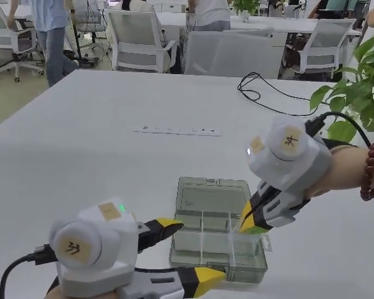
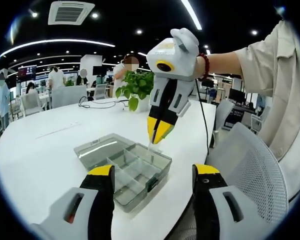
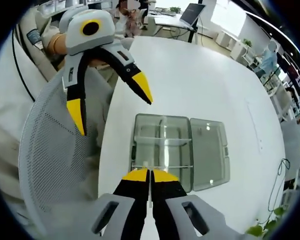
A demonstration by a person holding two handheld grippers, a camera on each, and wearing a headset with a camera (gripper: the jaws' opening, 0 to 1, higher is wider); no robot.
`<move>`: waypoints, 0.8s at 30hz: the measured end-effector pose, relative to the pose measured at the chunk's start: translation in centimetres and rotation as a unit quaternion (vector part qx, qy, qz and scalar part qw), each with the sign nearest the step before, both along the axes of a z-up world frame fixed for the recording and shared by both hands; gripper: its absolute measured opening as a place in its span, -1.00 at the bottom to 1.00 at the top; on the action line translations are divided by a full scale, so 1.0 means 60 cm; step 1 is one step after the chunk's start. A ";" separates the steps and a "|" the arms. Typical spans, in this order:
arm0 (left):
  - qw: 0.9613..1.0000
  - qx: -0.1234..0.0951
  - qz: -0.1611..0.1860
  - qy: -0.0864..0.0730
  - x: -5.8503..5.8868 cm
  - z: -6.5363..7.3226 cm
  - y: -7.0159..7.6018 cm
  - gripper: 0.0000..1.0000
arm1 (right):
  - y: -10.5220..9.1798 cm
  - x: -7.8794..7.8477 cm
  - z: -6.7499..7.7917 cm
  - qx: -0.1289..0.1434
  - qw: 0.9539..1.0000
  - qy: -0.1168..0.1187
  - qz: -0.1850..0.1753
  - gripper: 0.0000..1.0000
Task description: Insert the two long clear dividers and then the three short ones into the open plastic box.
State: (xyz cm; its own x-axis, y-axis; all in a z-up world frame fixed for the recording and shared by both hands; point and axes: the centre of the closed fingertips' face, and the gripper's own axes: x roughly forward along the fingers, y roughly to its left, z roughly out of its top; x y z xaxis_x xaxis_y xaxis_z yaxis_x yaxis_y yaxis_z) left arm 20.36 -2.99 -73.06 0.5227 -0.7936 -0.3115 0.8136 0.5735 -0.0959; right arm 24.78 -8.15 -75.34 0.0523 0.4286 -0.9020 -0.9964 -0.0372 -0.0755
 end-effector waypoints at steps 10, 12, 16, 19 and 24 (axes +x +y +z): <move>1.000 0.000 0.016 0.000 0.006 -0.002 0.009 0.44 | -0.017 0.026 -0.028 -0.038 0.999 -0.002 -0.012 -0.96; 1.000 -0.003 0.019 -0.002 0.007 0.000 0.010 0.47 | -0.019 0.030 -0.030 -0.041 0.999 0.000 -0.017 -0.96; 1.000 -0.002 0.019 -0.004 0.008 0.000 0.012 0.46 | -0.021 0.036 -0.037 -0.046 0.999 0.000 -0.019 -0.96; 1.000 0.000 0.024 -0.003 0.009 -0.002 0.014 0.48 | -0.022 0.038 -0.044 -0.051 0.999 0.001 -0.018 -0.96; 1.000 -0.001 0.028 0.001 0.010 -0.003 0.016 0.47 | -0.020 0.038 -0.048 -0.053 0.998 0.006 -0.019 -0.96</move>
